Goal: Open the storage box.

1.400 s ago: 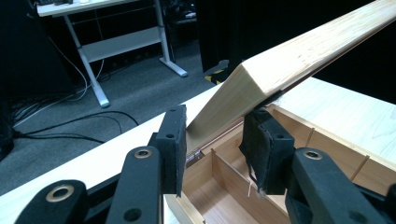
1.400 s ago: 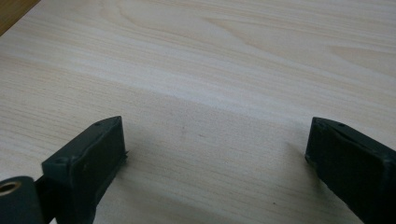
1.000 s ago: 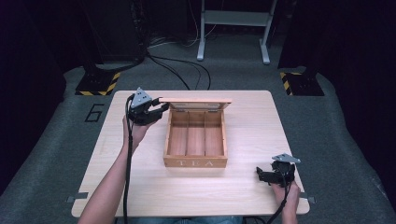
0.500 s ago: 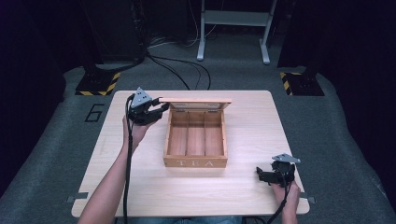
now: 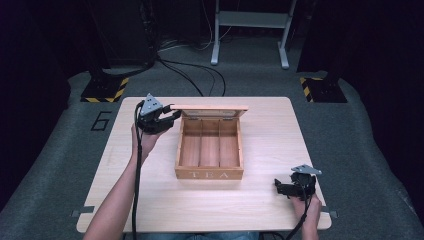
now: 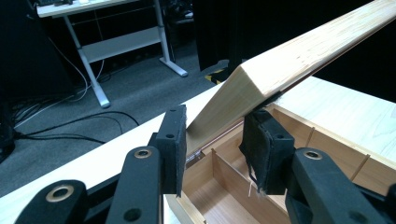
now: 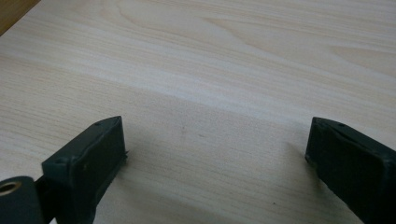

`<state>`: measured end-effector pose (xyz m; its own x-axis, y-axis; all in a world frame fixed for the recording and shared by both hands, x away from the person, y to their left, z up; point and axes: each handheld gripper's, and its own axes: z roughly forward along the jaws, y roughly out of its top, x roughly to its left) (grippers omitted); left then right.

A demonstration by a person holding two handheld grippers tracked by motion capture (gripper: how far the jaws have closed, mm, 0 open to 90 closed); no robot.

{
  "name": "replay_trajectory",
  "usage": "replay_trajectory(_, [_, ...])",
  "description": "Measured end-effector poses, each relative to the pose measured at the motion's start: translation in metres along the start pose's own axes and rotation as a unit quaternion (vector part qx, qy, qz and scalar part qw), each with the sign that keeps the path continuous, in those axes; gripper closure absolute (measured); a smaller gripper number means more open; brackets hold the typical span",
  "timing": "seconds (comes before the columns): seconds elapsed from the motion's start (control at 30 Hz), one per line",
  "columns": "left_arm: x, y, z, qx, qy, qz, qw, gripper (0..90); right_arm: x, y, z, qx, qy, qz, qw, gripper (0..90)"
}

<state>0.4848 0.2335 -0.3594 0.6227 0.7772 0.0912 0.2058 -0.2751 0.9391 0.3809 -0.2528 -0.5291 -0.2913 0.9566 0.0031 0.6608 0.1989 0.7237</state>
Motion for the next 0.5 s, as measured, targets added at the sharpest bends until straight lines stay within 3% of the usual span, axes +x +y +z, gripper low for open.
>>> replay_trajectory(0.5, [-0.0006,0.0000,0.0005,-0.003,0.001,-0.001,1.0000,60.0,0.0000,0.0000,0.0000,0.000,0.000,0.000,1.0000,4.4])
